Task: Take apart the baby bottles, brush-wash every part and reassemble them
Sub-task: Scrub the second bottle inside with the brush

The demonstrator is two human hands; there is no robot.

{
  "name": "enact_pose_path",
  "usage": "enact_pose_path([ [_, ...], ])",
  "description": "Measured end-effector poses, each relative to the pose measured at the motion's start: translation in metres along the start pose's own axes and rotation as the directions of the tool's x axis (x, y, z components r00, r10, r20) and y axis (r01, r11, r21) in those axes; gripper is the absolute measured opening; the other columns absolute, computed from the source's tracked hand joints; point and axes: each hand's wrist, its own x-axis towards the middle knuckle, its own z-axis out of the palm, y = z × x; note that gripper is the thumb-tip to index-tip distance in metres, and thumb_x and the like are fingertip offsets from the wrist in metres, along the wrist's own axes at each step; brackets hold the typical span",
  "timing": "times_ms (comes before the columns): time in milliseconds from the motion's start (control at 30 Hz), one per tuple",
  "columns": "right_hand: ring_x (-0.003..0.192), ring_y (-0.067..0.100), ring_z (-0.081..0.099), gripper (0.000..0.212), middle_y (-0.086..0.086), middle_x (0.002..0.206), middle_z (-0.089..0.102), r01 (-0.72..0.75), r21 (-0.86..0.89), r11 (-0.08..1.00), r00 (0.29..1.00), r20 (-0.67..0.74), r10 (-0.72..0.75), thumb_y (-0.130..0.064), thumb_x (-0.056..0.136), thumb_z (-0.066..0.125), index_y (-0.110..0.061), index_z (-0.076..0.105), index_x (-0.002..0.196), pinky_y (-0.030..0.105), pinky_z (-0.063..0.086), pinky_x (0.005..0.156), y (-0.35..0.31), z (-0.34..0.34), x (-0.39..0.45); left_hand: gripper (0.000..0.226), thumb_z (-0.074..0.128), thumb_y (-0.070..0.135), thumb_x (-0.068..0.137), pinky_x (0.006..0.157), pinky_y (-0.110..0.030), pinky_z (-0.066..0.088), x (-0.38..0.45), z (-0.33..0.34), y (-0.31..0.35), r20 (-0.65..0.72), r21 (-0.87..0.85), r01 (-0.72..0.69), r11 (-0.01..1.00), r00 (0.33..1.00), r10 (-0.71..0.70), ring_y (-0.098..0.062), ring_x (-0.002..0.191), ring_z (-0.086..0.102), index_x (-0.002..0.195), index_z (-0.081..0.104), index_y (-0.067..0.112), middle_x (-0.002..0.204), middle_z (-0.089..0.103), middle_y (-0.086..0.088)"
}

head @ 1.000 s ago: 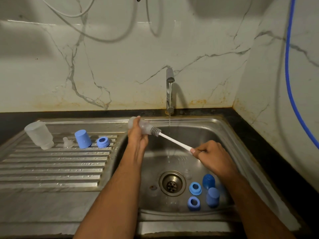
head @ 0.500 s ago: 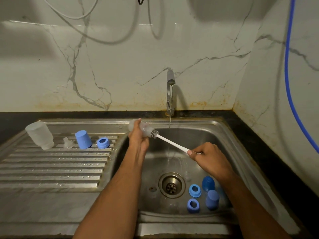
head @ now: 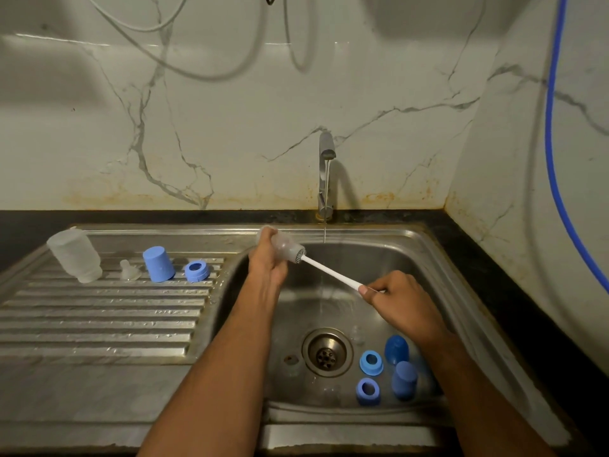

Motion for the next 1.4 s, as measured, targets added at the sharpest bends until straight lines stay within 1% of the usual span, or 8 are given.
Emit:
enact_pose_path([
  [100,0.055,0.009,0.055,0.040,0.001,0.060,0.063,0.009,0.010,1.000,1.000,0.009,-0.010,-0.050,0.096,0.060,-0.019,0.074,0.074,0.032,0.049,0.058,-0.004,0.003,0.000,0.049,0.080,0.013,0.083,0.066,-0.042,0.061,-0.004,0.004,-0.008,-0.031,0.067,-0.008,0.998,0.999,0.010,-0.028,0.089,0.067,0.124,0.055,0.004,0.119,0.058,-0.017],
  [300,0.079,0.017,0.069,0.031,0.000,0.079,0.074,-0.014,0.022,1.000,0.999,0.037,0.013,-0.047,0.096,0.064,-0.021,0.079,0.089,0.041,0.059,0.081,0.000,-0.008,0.002,0.056,0.078,0.006,0.083,0.093,-0.052,0.057,0.008,-0.005,0.012,-0.119,-0.002,-0.097,0.995,0.988,0.096,-0.032,0.112,0.066,0.132,0.050,0.004,0.126,0.060,-0.019],
  [467,0.067,0.016,0.065,0.035,-0.001,0.064,0.067,0.013,0.009,1.000,1.000,0.023,-0.013,-0.049,0.097,0.062,-0.023,0.075,0.077,0.038,0.056,0.070,-0.005,-0.002,0.001,0.049,0.077,0.006,0.083,0.085,-0.044,0.061,-0.001,0.004,-0.010,-0.105,0.094,-0.080,0.992,0.990,0.090,-0.027,0.108,0.067,0.126,0.052,0.008,0.119,0.061,-0.015],
  [700,0.077,0.016,0.069,0.029,-0.002,0.076,0.072,0.002,-0.014,1.000,0.998,0.055,-0.001,-0.048,0.096,0.063,-0.025,0.078,0.089,0.039,0.059,0.081,0.005,-0.017,0.002,0.041,0.076,0.003,0.083,0.094,-0.052,0.057,0.008,-0.001,0.005,-0.094,0.031,-0.097,0.995,0.991,0.100,-0.030,0.112,0.064,0.117,0.053,0.008,0.122,0.058,-0.017],
  [933,0.063,0.015,0.063,0.037,0.000,0.064,0.066,0.015,-0.012,1.000,1.000,-0.004,-0.015,-0.049,0.097,0.061,-0.020,0.075,0.079,0.032,0.053,0.064,-0.007,0.001,0.002,0.077,0.087,0.013,0.071,0.084,-0.056,0.060,-0.001,0.003,-0.002,0.045,0.077,-0.023,0.997,0.999,0.020,-0.038,0.115,0.062,0.135,0.046,0.003,0.127,0.056,-0.022],
  [1167,0.073,0.013,0.067,0.029,-0.004,0.073,0.070,-0.005,-0.053,0.999,0.999,0.043,0.008,-0.050,0.097,0.061,-0.026,0.075,0.087,0.033,0.055,0.074,-0.001,-0.015,0.001,0.042,0.060,0.024,0.095,0.082,-0.035,0.056,0.009,-0.003,0.011,0.043,-0.072,-0.009,0.997,0.999,0.012,-0.022,0.085,0.061,0.129,0.045,0.004,0.100,0.057,-0.014],
  [1333,0.061,0.011,0.061,0.035,0.000,0.064,0.066,0.005,-0.010,1.000,1.000,0.017,-0.005,-0.049,0.097,0.061,-0.022,0.076,0.080,0.032,0.052,0.062,-0.007,0.000,0.000,0.057,0.080,0.014,0.083,0.067,-0.040,0.063,0.001,0.004,-0.010,-0.047,0.083,-0.049,0.995,0.997,0.053,-0.028,0.096,0.068,0.129,0.048,0.005,0.118,0.058,-0.017],
  [1400,0.062,0.013,0.063,0.035,0.000,0.064,0.067,0.002,0.003,1.000,1.000,0.012,-0.002,-0.050,0.096,0.062,-0.023,0.076,0.078,0.036,0.056,0.065,-0.007,-0.001,0.002,0.056,0.079,0.010,0.084,0.078,-0.045,0.063,0.005,0.005,-0.005,-0.069,0.039,-0.071,0.997,0.995,0.073,-0.031,0.105,0.068,0.131,0.048,0.006,0.124,0.058,-0.019],
])
